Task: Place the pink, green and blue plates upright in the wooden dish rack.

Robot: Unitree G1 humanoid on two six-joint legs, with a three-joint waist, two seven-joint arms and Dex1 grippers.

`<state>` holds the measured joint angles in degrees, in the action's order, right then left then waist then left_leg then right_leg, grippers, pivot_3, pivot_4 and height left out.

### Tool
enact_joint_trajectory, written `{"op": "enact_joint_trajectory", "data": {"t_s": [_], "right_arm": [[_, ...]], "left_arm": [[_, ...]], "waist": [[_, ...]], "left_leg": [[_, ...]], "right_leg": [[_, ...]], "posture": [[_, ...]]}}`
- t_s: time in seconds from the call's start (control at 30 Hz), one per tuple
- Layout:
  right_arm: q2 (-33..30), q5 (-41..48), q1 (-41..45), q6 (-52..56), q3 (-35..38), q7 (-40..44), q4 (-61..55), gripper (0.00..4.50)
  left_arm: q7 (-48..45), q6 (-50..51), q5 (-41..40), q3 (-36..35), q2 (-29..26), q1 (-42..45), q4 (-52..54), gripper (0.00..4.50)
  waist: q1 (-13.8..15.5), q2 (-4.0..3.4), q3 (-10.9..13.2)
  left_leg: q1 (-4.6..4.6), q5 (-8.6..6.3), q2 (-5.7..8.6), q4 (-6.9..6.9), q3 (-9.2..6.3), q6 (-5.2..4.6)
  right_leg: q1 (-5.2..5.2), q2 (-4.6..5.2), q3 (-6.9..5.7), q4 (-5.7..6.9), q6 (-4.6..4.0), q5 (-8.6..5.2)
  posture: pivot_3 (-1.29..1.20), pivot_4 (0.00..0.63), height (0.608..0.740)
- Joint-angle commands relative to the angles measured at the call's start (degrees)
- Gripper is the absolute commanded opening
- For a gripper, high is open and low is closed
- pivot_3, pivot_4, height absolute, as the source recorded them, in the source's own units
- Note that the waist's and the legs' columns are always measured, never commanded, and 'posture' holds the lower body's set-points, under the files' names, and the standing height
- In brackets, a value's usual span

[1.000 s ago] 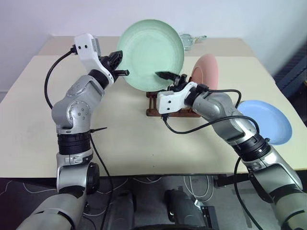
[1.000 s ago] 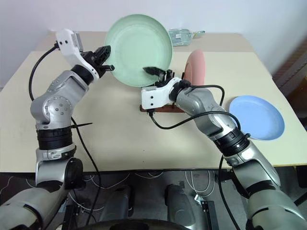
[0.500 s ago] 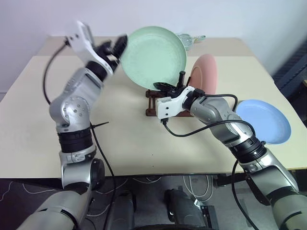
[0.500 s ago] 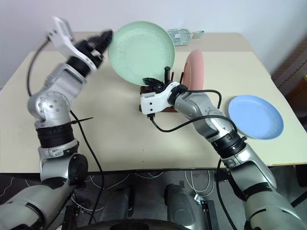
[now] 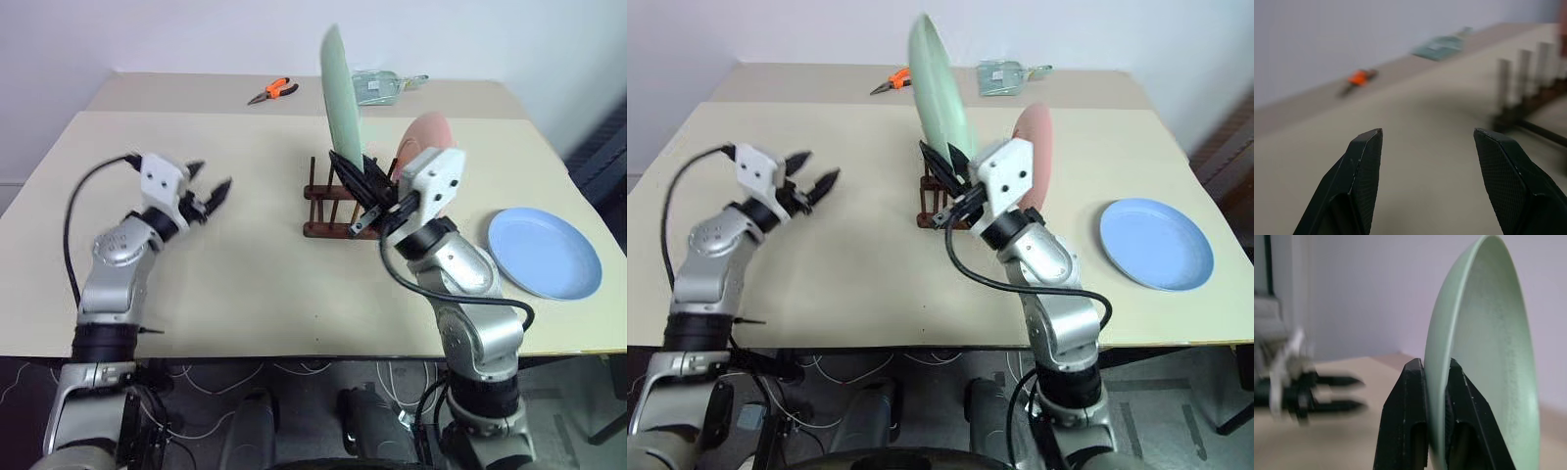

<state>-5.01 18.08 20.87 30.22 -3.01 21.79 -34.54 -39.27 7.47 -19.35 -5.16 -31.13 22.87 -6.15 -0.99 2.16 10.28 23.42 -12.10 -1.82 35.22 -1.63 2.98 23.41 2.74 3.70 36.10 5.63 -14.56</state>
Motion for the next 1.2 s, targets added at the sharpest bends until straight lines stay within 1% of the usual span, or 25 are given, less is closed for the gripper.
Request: {"op": "enact_joint_trajectory", "data": {"t_s": [0.03, 0.13, 0.3, 0.5, 0.63, 0.83, 0.9, 0.93, 0.97, 1.0, 1.07, 1.2], "right_arm": [[1.27, 4.81, 1.09, 2.85, 3.50, -3.30, -2.70, 0.00], [0.44, 6.86, 1.86, 3.71, 5.42, -4.08, -1.23, 0.00], [-0.19, 9.50, 3.18, 3.87, 8.27, -5.42, 1.36, 0.00], [1.01, 17.84, 4.54, 8.10, 12.35, -7.89, 4.24, 0.00], [0.86, 21.92, 4.96, 9.84, 13.81, -9.26, 5.16, 0.00], [-0.05, 24.78, 6.98, 12.73, 15.14, -12.75, 8.34, 0.00], [-1.79, 23.73, 7.65, 13.31, 14.12, -12.47, 9.23, 0.82], [-2.43, 23.16, 7.76, 13.22, 13.62, -12.36, 9.26, 1.10], [-2.84, 22.86, 7.80, 13.04, 13.28, -12.34, 9.24, 1.57], [-3.49, 21.62, 7.93, 12.36, 12.59, -12.60, 9.07, 2.18], [-4.89, 18.99, 8.35, 10.77, 11.30, -12.77, 8.70, 3.14], [-9.01, 14.30, 10.14, 7.07, 9.19, -10.40, 7.60, 3.14]], "left_arm": [[-7.10, 3.03, -3.08, 1.50, -2.16, -2.18, 5.97, 3.02], [-10.00, 4.69, -3.57, 2.91, -2.61, -4.05, 8.01, 3.02], [-9.73, 4.95, -3.05, 3.16, -1.23, -4.68, 9.21, 3.02], [-11.17, 5.48, -2.66, 4.83, -1.03, -6.68, 12.30, 3.02], [-11.26, 5.56, -2.37, 5.63, -0.57, -7.13, 13.56, 3.02], [-10.63, 5.71, -1.88, 6.61, 0.32, -6.70, 13.72, 3.02], [-10.47, 5.64, -1.57, 6.93, 0.59, -6.33, 13.50, 3.07], [-10.46, 5.65, -1.45, 6.98, 0.66, -6.13, 13.42, 3.07], [-10.48, 5.70, -1.35, 6.97, 0.73, -6.01, 13.38, 3.07], [-10.45, 5.79, -1.35, 6.86, 0.83, -5.88, 13.32, 3.07], [-10.37, 5.80, -1.16, 6.78, 0.94, -5.81, 13.30, 3.07], [-10.25, 5.97, -1.06, 6.74, 1.06, -6.05, 13.49, 3.07]], "waist": [[-0.08, 0.00, 0.00], [-0.09, -0.04, 0.01], [-0.07, -0.05, 0.02], [-0.22, -0.06, 0.03], [-0.18, -0.09, 0.04], [-0.36, -0.10, 0.05], [-0.33, -0.11, 0.05], [-0.28, -0.13, 0.06], [-0.24, -0.13, 0.06], [-0.22, -0.13, 0.06], [-0.20, -0.13, 0.07], [-0.19, -0.14, 0.07]], "left_leg": [[0.00, 0.00, -0.01, 0.00, 0.00, 0.00], [-0.01, 0.00, -0.01, -0.02, 0.02, 0.00], [0.00, 0.00, -0.01, -0.02, 0.02, -0.01], [-0.01, 0.00, -0.02, -0.03, 0.02, -0.01], [0.00, 0.00, -0.02, -0.03, 0.02, -0.01], [-0.01, 0.00, -0.03, -0.03, 0.02, -0.02], [-0.01, 0.00, -0.03, -0.03, 0.02, -0.02], [-0.01, 0.00, -0.03, -0.03, 0.02, -0.02], [0.00, 0.00, -0.02, -0.04, 0.02, -0.02], [0.00, 0.00, -0.02, -0.04, 0.02, -0.02], [0.00, 0.00, -0.02, -0.05, 0.02, -0.02], [0.01, 0.00, -0.02, -0.04, 0.03, -0.02]], "right_leg": [[0.01, -0.01, 0.00, 0.00, -0.01, 0.00], [0.03, -0.01, 0.01, -0.01, -0.02, 0.00], [0.04, -0.03, 0.01, -0.01, -0.01, 0.00], [0.04, -0.06, 0.02, 0.00, 0.00, 0.00], [0.05, -0.06, 0.03, 0.00, 0.00, -0.01], [0.05, -0.08, 0.04, 0.00, -0.01, -0.01], [0.06, -0.08, 0.04, 0.00, -0.01, 0.00], [0.06, -0.08, 0.05, 0.00, -0.01, -0.01], [0.06, -0.08, 0.04, -0.01, -0.01, -0.01], [0.06, -0.08, 0.05, -0.02, -0.01, -0.01], [0.07, -0.08, 0.05, -0.02, 0.00, -0.01], [0.07, -0.08, 0.05, -0.03, 0.00, -0.01]], "posture": [[0.00, 0.150, 0.732], [0.00, 0.150, 0.732], [0.00, 0.150, 0.732], [0.00, 0.150, 0.732], [0.00, 0.150, 0.732], [0.00, 0.150, 0.732], [0.00, 0.150, 0.732], [0.00, 0.150, 0.732], [0.00, 0.150, 0.732], [0.00, 0.150, 0.732], [0.00, 0.150, 0.732], [0.00, 0.150, 0.732]]}}
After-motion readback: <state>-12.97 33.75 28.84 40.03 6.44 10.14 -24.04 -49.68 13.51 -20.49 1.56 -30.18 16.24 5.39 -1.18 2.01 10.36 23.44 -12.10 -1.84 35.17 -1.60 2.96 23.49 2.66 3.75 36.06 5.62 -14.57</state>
